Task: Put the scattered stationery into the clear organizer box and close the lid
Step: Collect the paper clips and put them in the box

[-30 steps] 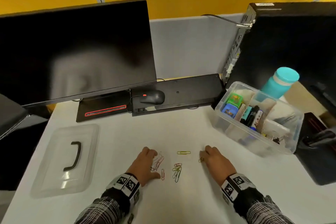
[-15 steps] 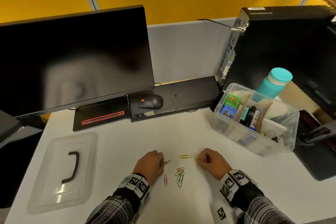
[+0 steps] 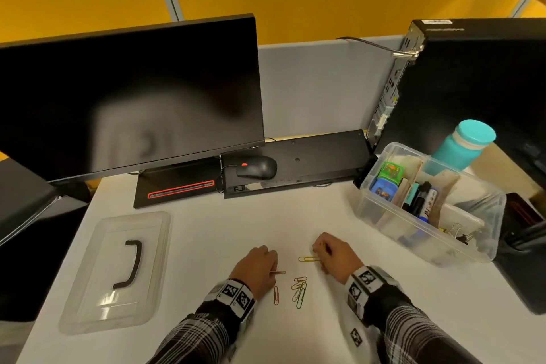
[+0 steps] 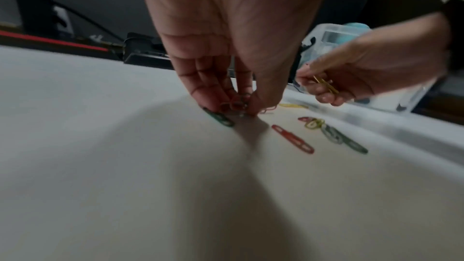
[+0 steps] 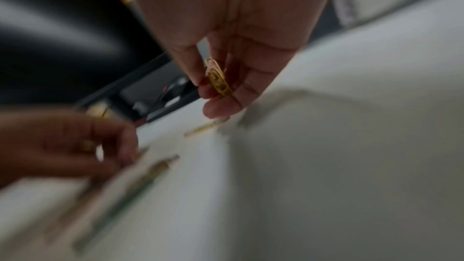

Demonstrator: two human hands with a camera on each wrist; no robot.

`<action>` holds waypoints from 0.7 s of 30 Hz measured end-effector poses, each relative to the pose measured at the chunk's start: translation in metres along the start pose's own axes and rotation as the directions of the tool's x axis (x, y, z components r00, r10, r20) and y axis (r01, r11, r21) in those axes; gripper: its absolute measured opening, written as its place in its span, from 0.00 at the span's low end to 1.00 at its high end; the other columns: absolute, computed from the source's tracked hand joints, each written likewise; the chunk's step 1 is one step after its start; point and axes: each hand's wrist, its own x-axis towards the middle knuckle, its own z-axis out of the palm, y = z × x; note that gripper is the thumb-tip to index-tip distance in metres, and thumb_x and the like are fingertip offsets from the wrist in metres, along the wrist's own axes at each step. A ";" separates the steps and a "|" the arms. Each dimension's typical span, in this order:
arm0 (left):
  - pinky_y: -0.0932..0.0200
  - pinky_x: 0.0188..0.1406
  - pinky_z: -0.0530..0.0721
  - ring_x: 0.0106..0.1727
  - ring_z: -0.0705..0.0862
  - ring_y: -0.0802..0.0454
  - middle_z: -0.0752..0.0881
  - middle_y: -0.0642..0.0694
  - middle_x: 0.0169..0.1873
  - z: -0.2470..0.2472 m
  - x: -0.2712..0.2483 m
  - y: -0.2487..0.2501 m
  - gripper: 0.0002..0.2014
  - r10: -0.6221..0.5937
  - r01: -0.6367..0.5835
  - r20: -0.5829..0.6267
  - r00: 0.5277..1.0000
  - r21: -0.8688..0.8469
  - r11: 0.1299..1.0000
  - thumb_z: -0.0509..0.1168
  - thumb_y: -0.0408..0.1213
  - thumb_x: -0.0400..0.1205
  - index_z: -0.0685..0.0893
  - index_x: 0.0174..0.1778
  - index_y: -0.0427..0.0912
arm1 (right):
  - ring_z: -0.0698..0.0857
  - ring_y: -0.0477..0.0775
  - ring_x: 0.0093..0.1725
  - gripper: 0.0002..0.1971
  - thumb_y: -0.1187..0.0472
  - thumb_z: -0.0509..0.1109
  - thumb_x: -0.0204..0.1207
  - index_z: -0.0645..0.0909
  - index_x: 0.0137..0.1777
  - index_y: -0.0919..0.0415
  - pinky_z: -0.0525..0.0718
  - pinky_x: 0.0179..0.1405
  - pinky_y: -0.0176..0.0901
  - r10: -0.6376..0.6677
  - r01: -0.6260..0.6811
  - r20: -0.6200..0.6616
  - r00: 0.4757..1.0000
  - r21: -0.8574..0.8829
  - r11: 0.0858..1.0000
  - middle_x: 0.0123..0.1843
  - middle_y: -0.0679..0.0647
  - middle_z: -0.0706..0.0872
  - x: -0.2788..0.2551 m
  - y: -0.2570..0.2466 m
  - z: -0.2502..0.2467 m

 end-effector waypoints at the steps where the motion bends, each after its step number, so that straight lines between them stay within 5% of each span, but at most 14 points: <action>1: 0.57 0.49 0.77 0.52 0.76 0.49 0.78 0.46 0.50 0.000 -0.002 -0.001 0.06 0.028 -0.028 -0.003 1.000 0.025 0.999 0.58 0.34 0.80 0.77 0.50 0.43 | 0.78 0.50 0.33 0.06 0.63 0.58 0.82 0.75 0.45 0.57 0.78 0.37 0.40 -0.067 0.078 0.063 0.996 -0.195 0.978 0.36 0.52 0.80 0.002 0.002 0.002; 3: 0.58 0.47 0.76 0.49 0.76 0.50 0.79 0.47 0.47 -0.003 -0.007 -0.004 0.03 0.047 -0.047 -0.032 0.998 -0.015 0.999 0.58 0.36 0.82 0.76 0.47 0.45 | 0.77 0.52 0.39 0.09 0.66 0.55 0.81 0.75 0.54 0.56 0.75 0.42 0.42 -0.099 0.159 0.166 0.981 -0.406 0.900 0.42 0.50 0.79 0.005 0.005 0.008; 5: 0.60 0.45 0.77 0.42 0.77 0.55 0.79 0.52 0.40 -0.007 -0.012 -0.013 0.02 -0.034 0.010 -0.096 0.995 -0.240 0.971 0.60 0.40 0.82 0.75 0.45 0.48 | 0.78 0.53 0.41 0.11 0.66 0.55 0.80 0.73 0.60 0.57 0.76 0.45 0.44 -0.091 0.164 0.184 0.979 -0.438 0.884 0.44 0.52 0.80 0.006 0.006 0.011; 7: 0.64 0.45 0.80 0.38 0.79 0.63 0.81 0.55 0.38 -0.012 -0.019 -0.026 0.04 -0.146 0.063 -0.117 0.982 -0.530 0.846 0.63 0.38 0.82 0.80 0.50 0.50 | 0.78 0.53 0.41 0.08 0.63 0.59 0.80 0.71 0.58 0.56 0.77 0.44 0.45 -0.091 0.163 0.179 0.980 -0.441 0.882 0.44 0.53 0.81 0.006 0.006 0.013; 10: 0.64 0.47 0.82 0.39 0.83 0.62 0.83 0.51 0.41 -0.022 -0.026 -0.041 0.09 -0.235 0.137 -0.001 0.972 -0.811 0.569 0.60 0.30 0.84 0.83 0.52 0.46 | 0.76 0.50 0.40 0.03 0.62 0.62 0.80 0.70 0.48 0.54 0.74 0.40 0.40 -0.073 0.141 0.163 0.984 -0.456 0.879 0.42 0.49 0.78 0.006 0.005 0.015; 13: 0.56 0.45 0.83 0.38 0.85 0.48 0.82 0.41 0.38 -0.030 -0.029 -0.046 0.11 -0.353 0.195 0.152 0.923 -0.977 0.089 0.54 0.23 0.84 0.81 0.44 0.34 | 0.76 0.50 0.43 0.05 0.61 0.64 0.80 0.70 0.45 0.55 0.73 0.42 0.37 -0.032 0.084 0.119 0.992 -0.469 0.879 0.46 0.50 0.77 0.009 0.003 0.018; 14: 0.55 0.42 0.82 0.34 0.85 0.48 0.80 0.40 0.35 -0.033 -0.030 -0.047 0.11 -0.390 0.194 0.182 0.903 -0.981 -0.008 0.53 0.22 0.83 0.79 0.41 0.34 | 0.76 0.50 0.43 0.05 0.59 0.63 0.80 0.69 0.46 0.55 0.73 0.43 0.38 0.001 0.055 0.112 0.994 -0.492 0.869 0.46 0.51 0.76 0.009 0.001 0.019; 18: 0.61 0.22 0.71 0.19 0.71 0.51 0.71 0.41 0.26 -0.030 -0.027 -0.044 0.14 -0.444 0.281 0.239 0.864 -0.959 0.029 0.46 0.20 0.77 0.71 0.30 0.38 | 0.75 0.50 0.41 0.06 0.56 0.59 0.81 0.68 0.45 0.56 0.73 0.42 0.38 0.102 -0.005 0.139 0.985 -0.570 0.822 0.43 0.51 0.75 0.006 -0.005 0.020; 21: 0.66 0.17 0.64 0.17 0.66 0.55 0.70 0.44 0.24 -0.023 -0.024 -0.043 0.16 -0.480 0.369 0.224 0.848 -0.900 0.232 0.46 0.24 0.81 0.68 0.29 0.39 | 0.71 0.46 0.33 0.12 0.57 0.58 0.80 0.66 0.34 0.55 0.69 0.33 0.36 0.145 -0.104 0.171 0.975 -0.230 0.968 0.34 0.49 0.72 0.002 -0.008 0.013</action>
